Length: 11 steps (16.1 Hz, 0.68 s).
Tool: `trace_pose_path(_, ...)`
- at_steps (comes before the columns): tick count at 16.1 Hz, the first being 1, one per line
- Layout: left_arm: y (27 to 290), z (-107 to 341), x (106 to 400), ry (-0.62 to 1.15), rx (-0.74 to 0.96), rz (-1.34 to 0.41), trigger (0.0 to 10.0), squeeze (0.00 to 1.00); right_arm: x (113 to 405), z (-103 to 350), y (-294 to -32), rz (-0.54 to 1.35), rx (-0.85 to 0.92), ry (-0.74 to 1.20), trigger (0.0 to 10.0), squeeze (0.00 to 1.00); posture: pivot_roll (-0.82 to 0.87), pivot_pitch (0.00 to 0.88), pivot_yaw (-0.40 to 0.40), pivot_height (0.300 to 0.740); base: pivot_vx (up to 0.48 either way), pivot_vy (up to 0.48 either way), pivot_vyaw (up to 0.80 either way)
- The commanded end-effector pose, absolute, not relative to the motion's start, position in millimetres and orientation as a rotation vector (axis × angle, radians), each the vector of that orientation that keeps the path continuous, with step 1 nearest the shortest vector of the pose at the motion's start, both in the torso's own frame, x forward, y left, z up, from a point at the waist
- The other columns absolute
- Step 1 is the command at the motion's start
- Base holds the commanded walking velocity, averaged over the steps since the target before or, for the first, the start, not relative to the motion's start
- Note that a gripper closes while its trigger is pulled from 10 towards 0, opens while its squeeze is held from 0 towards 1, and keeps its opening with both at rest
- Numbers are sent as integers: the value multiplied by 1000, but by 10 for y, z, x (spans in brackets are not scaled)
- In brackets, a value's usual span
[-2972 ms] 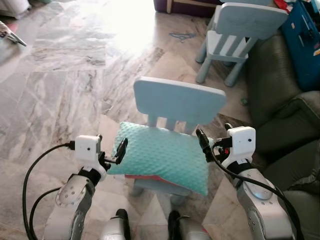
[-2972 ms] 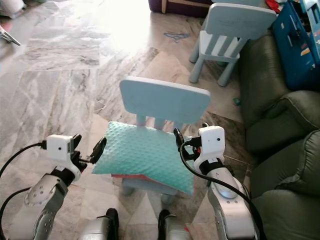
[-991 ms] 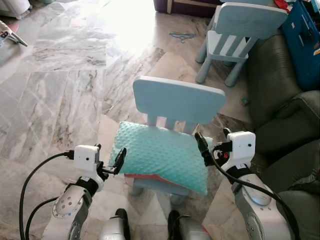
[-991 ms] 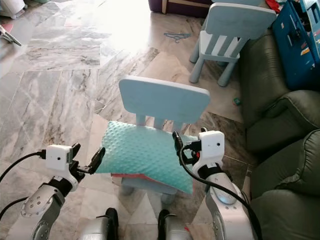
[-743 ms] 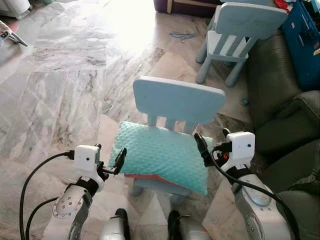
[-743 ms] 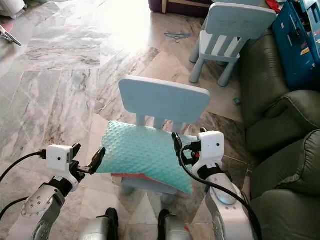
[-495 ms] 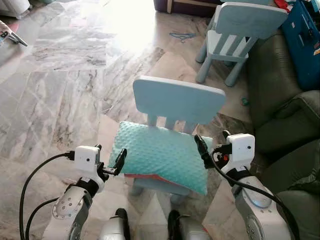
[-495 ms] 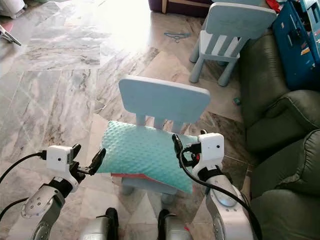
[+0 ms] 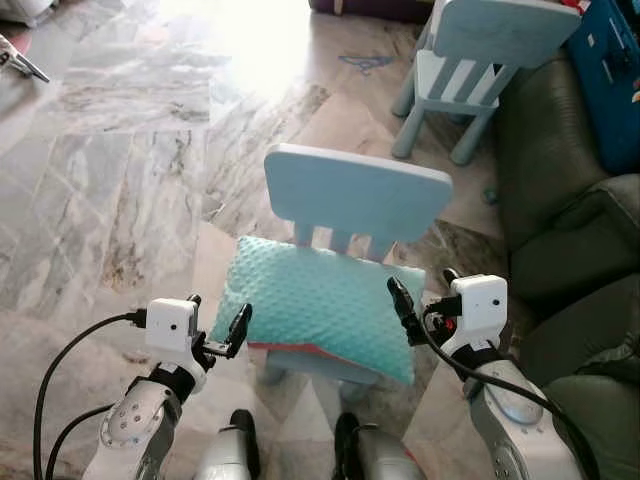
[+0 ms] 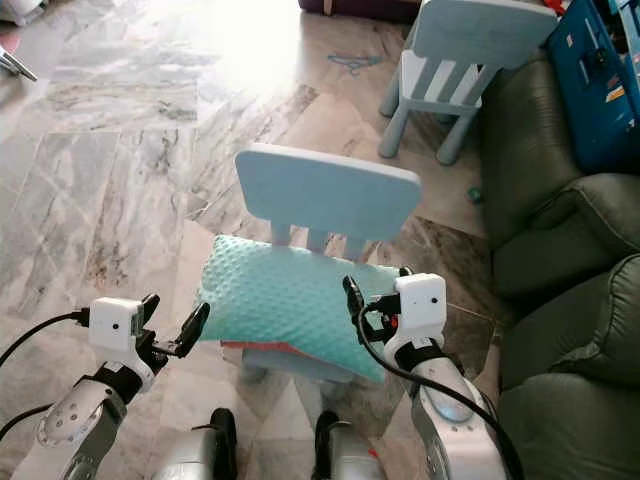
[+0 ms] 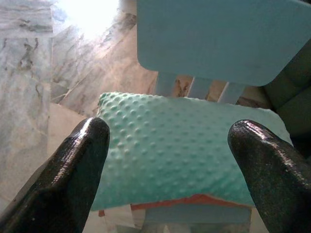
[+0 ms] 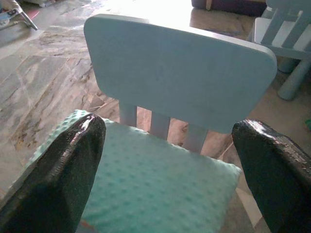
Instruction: Move the pillow to the sofa
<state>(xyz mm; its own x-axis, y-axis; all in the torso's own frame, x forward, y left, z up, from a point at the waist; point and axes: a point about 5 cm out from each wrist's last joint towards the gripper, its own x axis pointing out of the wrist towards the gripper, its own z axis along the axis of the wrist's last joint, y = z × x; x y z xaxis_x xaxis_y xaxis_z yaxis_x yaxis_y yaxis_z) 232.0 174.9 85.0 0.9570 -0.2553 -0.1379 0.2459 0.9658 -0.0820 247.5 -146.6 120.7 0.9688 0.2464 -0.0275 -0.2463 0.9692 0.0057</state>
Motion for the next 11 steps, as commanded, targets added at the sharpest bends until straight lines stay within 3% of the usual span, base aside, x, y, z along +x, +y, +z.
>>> trace_pose_path(1, 1738, 838, 2265, 164, -53, -267, 10000, 0, 2430, 1205, -1480, 252, -4, 38, 10000, 0, -26, 342, -57, 695, 0, 0, 0)
trace_pose_path(11, 1728, 843, 2232, 179, -52, -272, 10000, 0, 2391, 1224, -1462, 258, -9, 51, 10000, 0, -27, 360, -58, 560, 0, 0, 0)
